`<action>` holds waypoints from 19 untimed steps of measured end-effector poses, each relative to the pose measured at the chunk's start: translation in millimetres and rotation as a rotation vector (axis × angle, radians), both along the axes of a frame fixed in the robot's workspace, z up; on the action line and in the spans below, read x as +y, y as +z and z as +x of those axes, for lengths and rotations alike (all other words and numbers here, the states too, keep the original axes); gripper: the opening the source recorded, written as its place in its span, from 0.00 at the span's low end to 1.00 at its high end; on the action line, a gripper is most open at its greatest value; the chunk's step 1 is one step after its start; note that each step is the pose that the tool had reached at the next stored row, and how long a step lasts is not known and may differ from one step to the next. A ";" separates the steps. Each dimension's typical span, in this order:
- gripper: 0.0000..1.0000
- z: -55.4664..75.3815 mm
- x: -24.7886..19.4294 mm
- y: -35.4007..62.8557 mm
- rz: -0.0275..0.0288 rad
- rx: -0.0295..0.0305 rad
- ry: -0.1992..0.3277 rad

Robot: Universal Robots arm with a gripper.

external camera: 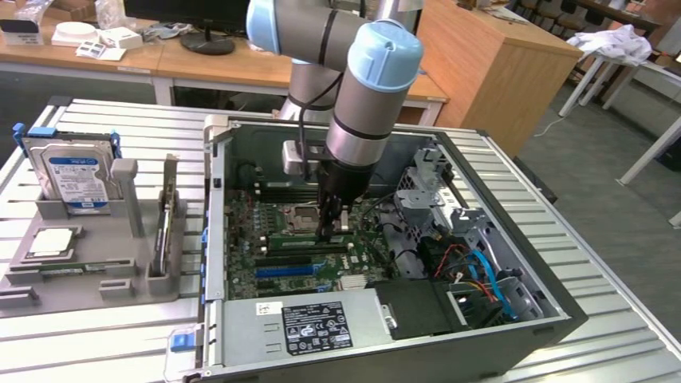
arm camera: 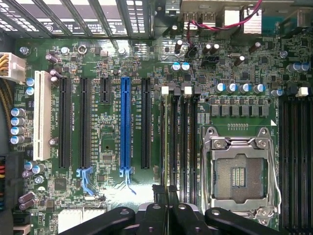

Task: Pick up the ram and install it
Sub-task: 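Insert the ram into the slot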

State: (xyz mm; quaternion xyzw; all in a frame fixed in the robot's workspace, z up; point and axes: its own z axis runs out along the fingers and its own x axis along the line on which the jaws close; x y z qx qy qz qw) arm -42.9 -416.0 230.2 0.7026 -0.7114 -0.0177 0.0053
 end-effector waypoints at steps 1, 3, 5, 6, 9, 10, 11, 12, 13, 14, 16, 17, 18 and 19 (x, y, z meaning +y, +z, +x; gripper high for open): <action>0.12 0.0 0.0 0.0 -0.0001 0.0000 0.000; 0.12 -0.2 0.2 -0.3 0.0002 -0.0001 0.000; 0.12 -0.2 0.2 -0.3 0.0000 0.0000 0.000; 0.12 -0.2 0.2 -0.7 0.0003 -0.0002 0.000; 0.12 -0.3 0.2 -1.3 0.0000 0.0000 0.000; 0.12 -0.3 0.2 -1.3 0.0000 0.0000 0.000; 0.12 -0.3 0.2 -1.3 0.0000 -0.0001 0.000; 0.12 -0.3 0.2 -1.3 0.0000 -0.0001 0.000; 0.12 -0.3 0.2 -1.4 0.0001 -0.0001 0.000; 0.12 -0.3 0.2 -1.4 0.0000 0.0000 0.000; 0.12 -0.3 0.2 -1.5 0.0001 0.0000 0.000; 0.12 -0.3 0.2 -1.9 0.0005 -0.0003 0.000; 0.12 -0.3 0.3 -2.2 0.0005 -0.0003 0.000; 0.12 -0.4 0.2 -2.3 0.0003 -0.0002 0.000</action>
